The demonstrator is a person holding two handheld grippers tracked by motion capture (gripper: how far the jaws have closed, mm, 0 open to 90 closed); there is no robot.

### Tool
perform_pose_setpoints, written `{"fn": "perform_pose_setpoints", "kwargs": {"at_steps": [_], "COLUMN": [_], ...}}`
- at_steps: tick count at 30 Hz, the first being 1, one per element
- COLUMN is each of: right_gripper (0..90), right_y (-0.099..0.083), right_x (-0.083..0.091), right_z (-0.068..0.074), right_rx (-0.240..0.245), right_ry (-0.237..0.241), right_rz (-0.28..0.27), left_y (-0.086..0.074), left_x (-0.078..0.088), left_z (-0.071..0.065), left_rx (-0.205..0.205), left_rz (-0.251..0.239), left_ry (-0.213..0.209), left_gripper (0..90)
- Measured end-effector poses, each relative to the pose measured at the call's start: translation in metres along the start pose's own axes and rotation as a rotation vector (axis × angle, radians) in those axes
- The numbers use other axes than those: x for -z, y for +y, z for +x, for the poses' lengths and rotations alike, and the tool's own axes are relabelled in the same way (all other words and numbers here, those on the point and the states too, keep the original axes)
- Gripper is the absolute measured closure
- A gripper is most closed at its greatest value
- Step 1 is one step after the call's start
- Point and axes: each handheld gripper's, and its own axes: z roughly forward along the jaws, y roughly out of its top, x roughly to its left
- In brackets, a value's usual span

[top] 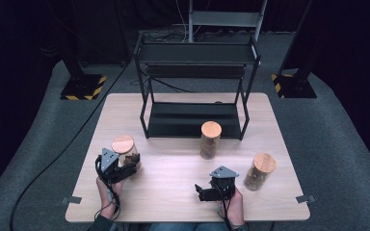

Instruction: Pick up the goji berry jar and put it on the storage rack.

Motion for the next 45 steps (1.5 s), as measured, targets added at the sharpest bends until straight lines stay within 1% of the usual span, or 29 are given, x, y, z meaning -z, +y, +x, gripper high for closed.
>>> {"fn": "perform_pose_setpoints", "kwargs": {"at_steps": [14, 23, 28, 33, 45], "right_gripper": [0.3, 0.4, 0.5, 0.5, 0.5], "right_y": [0.0, 0.0, 0.0, 0.0, 0.0], "right_x": [0.0, 0.0, 0.0, 0.0, 0.0], "right_z": [0.0, 0.0, 0.0, 0.0, 0.0], "right_rx": [0.001, 0.001, 0.001, 0.0, 0.001], "right_ry": [0.002, 0.002, 0.002, 0.002, 0.003], "right_rz": [-0.003, 0.0, -0.001, -0.002, -0.002], "left_y": [0.007, 0.01, 0.01, 0.01, 0.016], "left_x": [-0.007, -0.01, -0.013, -0.015, -0.02], "left_z": [-0.009, -0.011, -0.012, -0.013, -0.015], "left_rx": [-0.029, -0.033, -0.036, -0.04, -0.048], "left_rz": [0.008, 0.008, 0.008, 0.012, 0.006], "left_ry": [-0.022, -0.029, -0.044, -0.049, -0.062], "left_gripper": [24.5, 24.5, 24.5, 24.5, 24.6]}}
